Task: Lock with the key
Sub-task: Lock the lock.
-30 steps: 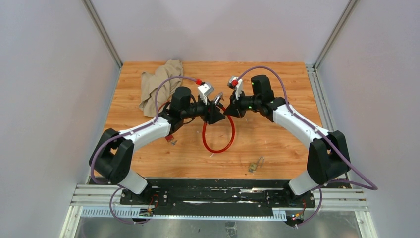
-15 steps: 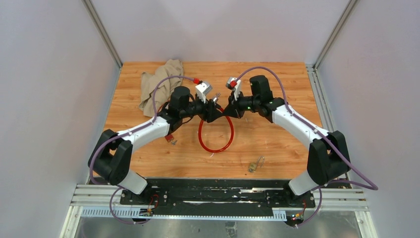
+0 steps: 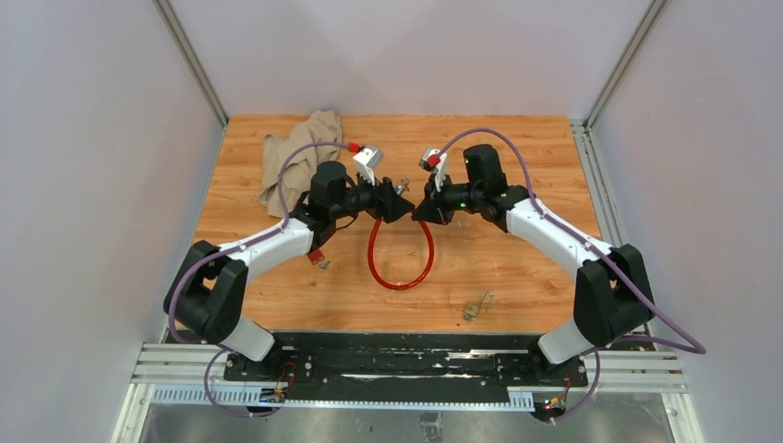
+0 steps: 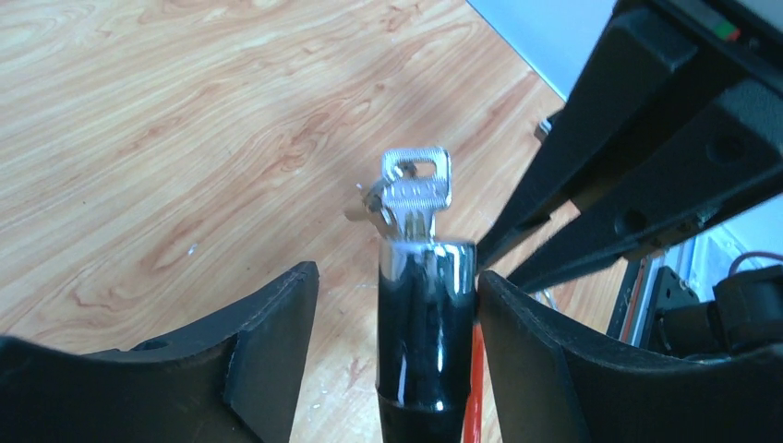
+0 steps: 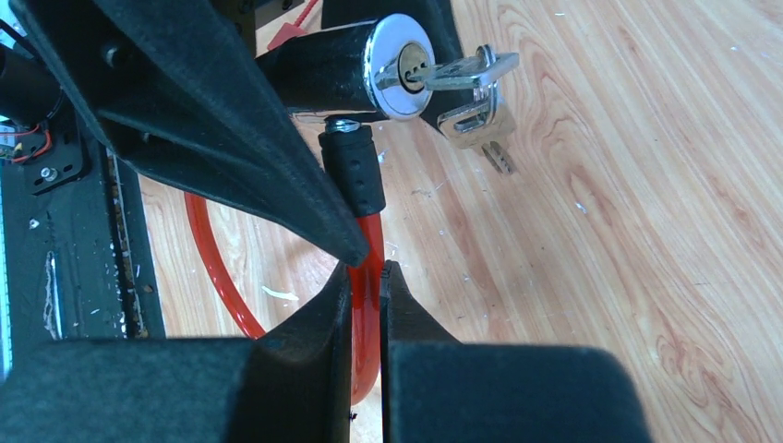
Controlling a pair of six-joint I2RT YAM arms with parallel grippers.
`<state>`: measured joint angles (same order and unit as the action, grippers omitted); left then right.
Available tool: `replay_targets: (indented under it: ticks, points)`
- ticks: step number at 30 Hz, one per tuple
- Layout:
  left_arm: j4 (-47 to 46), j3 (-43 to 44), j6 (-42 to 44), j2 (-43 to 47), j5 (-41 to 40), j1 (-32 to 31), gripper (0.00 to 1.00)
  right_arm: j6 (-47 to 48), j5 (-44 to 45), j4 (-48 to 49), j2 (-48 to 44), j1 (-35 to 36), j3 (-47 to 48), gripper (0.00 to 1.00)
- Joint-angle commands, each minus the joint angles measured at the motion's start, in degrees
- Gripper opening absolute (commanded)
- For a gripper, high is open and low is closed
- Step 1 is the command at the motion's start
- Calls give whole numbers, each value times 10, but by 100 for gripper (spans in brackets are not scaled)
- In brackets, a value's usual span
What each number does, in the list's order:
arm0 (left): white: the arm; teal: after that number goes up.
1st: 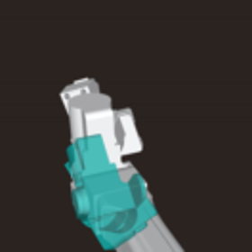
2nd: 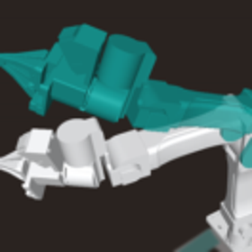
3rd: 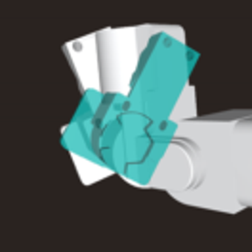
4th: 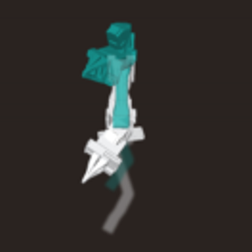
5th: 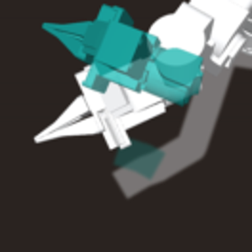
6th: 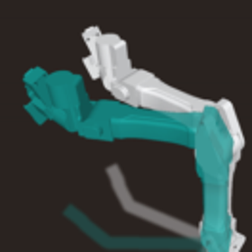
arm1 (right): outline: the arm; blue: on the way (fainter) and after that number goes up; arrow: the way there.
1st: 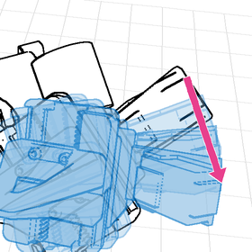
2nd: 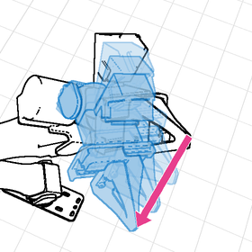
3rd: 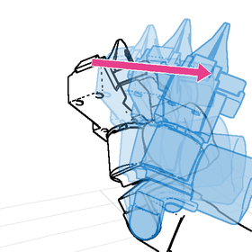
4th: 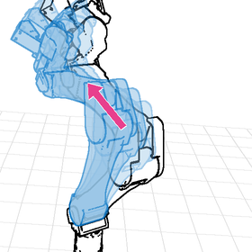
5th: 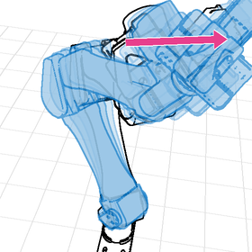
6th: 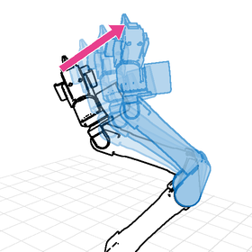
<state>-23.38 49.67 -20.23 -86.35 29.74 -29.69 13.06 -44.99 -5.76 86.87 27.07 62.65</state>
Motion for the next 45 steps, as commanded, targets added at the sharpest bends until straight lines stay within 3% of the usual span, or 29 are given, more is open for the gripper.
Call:
replay_targets:
  ticks: [1, 7, 16, 20, 29, 38, 41, 45]
  points:
    - [-36, 1, -36, 5, -25, 4, 68, -17, -28, 24, -17, 21, 1, 1]
    - [-36, -8, -17, 2, -15, 2, 63, -29, -8, 25, -12, 22, 10, 1]
    - [-35, -22, -22, 0, 19, 0, 66, -61, 34, 29, -2, 19, 20, 1]
    - [-35, -12, -26, -8, 25, -2, 56, -63, 19, 29, -2, 21, 24, 1]
    - [-35, 10, -45, -25, 38, -9, 44, -61, 13, 30, -4, 29, 24, 1]
    - [-35, 13, -65, -35, 39, -9, 19, -58, 29, 25, 0, 35, 25, 1]
    - [-38, 9, -72, -33, 32, -9, 2, -59, 37, 24, 2, 35, 25, 1]
    - [-44, 2, -78, -23, 21, -9, 0, -58, 46, 21, 6, 35, 24, 1]
